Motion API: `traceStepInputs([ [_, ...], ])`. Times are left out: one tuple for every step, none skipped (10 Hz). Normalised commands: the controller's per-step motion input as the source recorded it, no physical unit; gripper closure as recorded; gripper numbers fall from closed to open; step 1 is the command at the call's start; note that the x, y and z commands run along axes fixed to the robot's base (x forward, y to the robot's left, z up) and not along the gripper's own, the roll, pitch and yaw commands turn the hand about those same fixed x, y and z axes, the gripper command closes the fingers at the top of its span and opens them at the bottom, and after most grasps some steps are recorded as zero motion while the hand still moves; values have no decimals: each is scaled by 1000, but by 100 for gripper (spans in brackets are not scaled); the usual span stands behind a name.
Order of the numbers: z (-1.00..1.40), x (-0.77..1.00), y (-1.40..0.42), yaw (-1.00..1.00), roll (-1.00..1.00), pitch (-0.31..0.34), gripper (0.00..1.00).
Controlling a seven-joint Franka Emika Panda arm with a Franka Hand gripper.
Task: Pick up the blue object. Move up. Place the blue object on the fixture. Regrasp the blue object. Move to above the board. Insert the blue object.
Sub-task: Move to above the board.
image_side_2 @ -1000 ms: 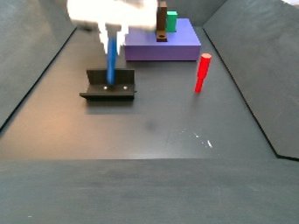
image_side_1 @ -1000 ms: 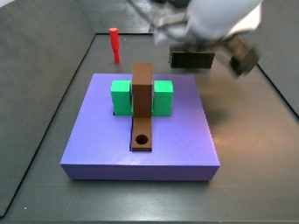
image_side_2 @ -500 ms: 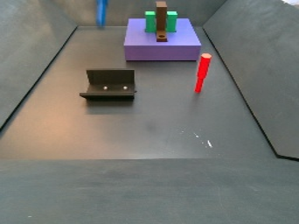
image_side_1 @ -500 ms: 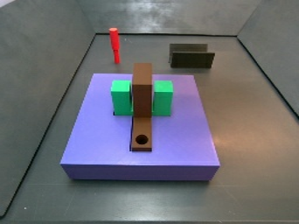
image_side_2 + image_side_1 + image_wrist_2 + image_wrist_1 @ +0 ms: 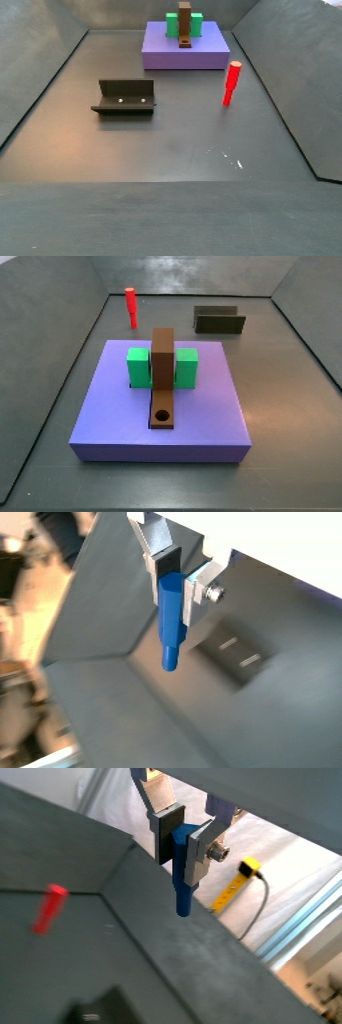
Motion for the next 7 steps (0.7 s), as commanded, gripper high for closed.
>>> traceStepInputs([
  [306, -972, -1400, -182, -1000, 146, 100],
  [274, -987, -1400, -177, -1000, 153, 100],
  [292, -973, -1400, -161, -1000, 167, 100],
  [291, -986, -1400, -155, -1000, 173, 100],
  [117, -442, -574, -137, -1000, 176, 100],
  [20, -138, -137, -118, -1000, 180, 100],
  [6, -54, -15, -98, -1000, 171, 100],
])
